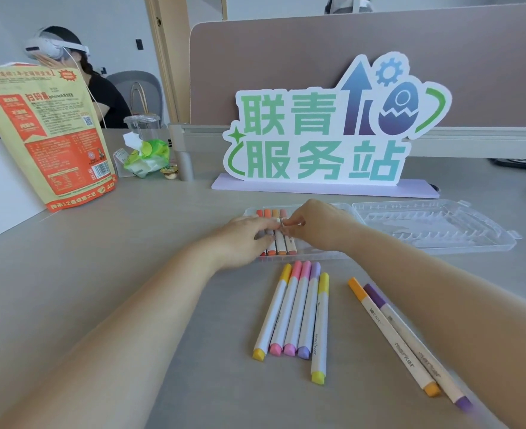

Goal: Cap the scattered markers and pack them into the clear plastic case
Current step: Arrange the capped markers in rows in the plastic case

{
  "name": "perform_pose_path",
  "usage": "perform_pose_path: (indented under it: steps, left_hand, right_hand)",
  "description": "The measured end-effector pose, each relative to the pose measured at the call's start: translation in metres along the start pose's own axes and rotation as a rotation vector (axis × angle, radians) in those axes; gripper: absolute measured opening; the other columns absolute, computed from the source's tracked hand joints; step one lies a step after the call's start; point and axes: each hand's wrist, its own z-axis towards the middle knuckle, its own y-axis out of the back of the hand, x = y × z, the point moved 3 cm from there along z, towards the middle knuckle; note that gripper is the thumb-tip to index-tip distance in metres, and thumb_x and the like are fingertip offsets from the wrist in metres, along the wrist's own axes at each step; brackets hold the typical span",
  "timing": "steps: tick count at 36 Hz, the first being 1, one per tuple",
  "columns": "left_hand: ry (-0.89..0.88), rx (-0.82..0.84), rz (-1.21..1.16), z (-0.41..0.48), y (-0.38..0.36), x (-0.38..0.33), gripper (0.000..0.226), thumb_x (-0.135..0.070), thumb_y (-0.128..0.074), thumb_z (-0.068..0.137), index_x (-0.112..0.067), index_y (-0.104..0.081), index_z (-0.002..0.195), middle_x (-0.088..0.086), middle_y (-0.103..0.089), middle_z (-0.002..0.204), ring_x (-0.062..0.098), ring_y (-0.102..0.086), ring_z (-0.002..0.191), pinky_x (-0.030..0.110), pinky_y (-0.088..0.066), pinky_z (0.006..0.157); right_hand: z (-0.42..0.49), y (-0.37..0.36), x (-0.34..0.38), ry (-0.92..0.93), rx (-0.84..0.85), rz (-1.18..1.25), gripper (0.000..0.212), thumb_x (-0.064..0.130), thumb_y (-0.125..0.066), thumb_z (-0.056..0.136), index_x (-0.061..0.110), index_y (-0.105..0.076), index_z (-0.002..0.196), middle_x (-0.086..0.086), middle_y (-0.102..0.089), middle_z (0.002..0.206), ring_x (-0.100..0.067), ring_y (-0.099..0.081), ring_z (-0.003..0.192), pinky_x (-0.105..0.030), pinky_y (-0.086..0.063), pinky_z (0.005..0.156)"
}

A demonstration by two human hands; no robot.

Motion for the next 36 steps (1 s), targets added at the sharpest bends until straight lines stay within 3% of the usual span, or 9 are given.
perform_pose_path:
  steps: [3,5,7,9,13,17,20,28,36]
  left_hand:
    - [0.019,0.007,0.099,-0.003,0.003,-0.005,0.037,-0.032,-0.038,0.1,-0.041,-0.044,0.135,0.0,-0.054,0.119,0.021,-0.051,0.105,0.033,-0.041,0.097]
    - [0.032,0.03,0.116,-0.005,0.003,-0.007,0.039,-0.032,-0.037,0.101,-0.04,-0.041,0.138,0.0,-0.052,0.127,0.022,-0.05,0.11,0.032,-0.04,0.099]
    - [0.044,0.029,0.058,-0.007,0.003,-0.007,0.041,-0.029,-0.039,0.1,-0.038,-0.039,0.14,0.0,-0.046,0.14,0.022,-0.046,0.123,0.031,-0.036,0.104]
    - [0.028,-0.059,-0.045,-0.013,0.006,-0.009,0.043,-0.027,-0.045,0.099,-0.034,-0.039,0.141,-0.005,-0.037,0.15,0.018,-0.039,0.134,0.027,-0.031,0.108]
    - [-0.064,-0.274,-0.124,-0.04,0.017,-0.02,0.029,-0.021,-0.058,0.093,-0.023,-0.06,0.121,-0.003,-0.053,0.132,0.013,-0.047,0.124,0.023,-0.033,0.101]
    - [-0.04,-0.181,-0.131,-0.076,0.014,-0.029,0.016,-0.017,-0.067,0.086,-0.033,-0.065,0.084,-0.008,-0.06,0.106,0.011,-0.055,0.105,0.019,-0.037,0.087]
    - [-0.038,-0.107,-0.167,-0.092,0.007,-0.042,0.012,-0.022,-0.07,0.083,-0.033,-0.066,0.085,-0.011,-0.06,0.103,0.008,-0.055,0.104,0.019,-0.037,0.088]
    - [0.008,-0.164,-0.079,-0.107,-0.005,-0.057,0.01,-0.031,-0.073,0.078,-0.037,-0.065,0.079,-0.015,-0.051,0.096,0.01,-0.053,0.1,0.03,-0.044,0.09]
    - [0.055,-0.134,0.051,-0.109,-0.007,-0.059,0.017,-0.043,-0.071,0.076,-0.036,-0.059,0.066,-0.01,-0.05,0.106,0.012,-0.049,0.104,0.032,-0.042,0.093]
  right_hand:
    - [0.0,0.004,0.003,0.008,0.054,-0.04,0.046,0.05,-0.042,0.095,0.013,-0.069,0.097,0.0,-0.054,0.069,-0.017,-0.05,0.065,-0.033,-0.042,0.065]
    - [-0.005,0.008,0.005,0.041,0.126,-0.064,0.045,0.044,-0.037,0.098,0.013,-0.065,0.114,-0.004,-0.062,0.092,-0.021,-0.056,0.083,-0.037,-0.046,0.081]
    - [-0.014,0.016,0.004,0.062,0.132,-0.072,0.041,0.038,-0.036,0.1,0.022,-0.053,0.133,-0.003,-0.052,0.135,-0.022,-0.051,0.117,-0.035,-0.039,0.102]
    - [-0.027,0.028,-0.001,0.055,0.051,0.051,0.04,0.036,-0.04,0.1,0.027,-0.046,0.138,0.0,-0.043,0.145,-0.021,-0.044,0.128,-0.034,-0.034,0.108]
    - [-0.067,0.049,-0.018,-0.012,-0.119,0.385,0.025,0.028,-0.053,0.094,0.014,-0.067,0.11,-0.006,-0.066,0.117,-0.027,-0.062,0.105,-0.037,-0.047,0.098]
    - [-0.108,0.045,-0.032,-0.005,-0.09,0.412,0.016,0.031,-0.059,0.091,0.023,-0.072,0.098,0.008,-0.07,0.102,-0.01,-0.064,0.094,-0.027,-0.049,0.091]
    - [-0.132,0.036,-0.035,0.009,-0.076,0.363,0.015,0.032,-0.06,0.09,0.027,-0.071,0.099,0.013,-0.068,0.098,-0.005,-0.061,0.093,-0.021,-0.044,0.086]
    - [-0.154,0.018,-0.033,0.096,-0.118,0.342,0.014,0.023,-0.059,0.091,0.028,-0.07,0.099,0.016,-0.063,0.098,-0.002,-0.057,0.093,-0.008,-0.04,0.077]
    - [-0.143,0.004,-0.009,0.262,-0.042,0.213,0.02,0.032,-0.059,0.091,0.037,-0.066,0.109,0.013,-0.056,0.117,-0.014,-0.048,0.112,-0.035,-0.039,0.098]
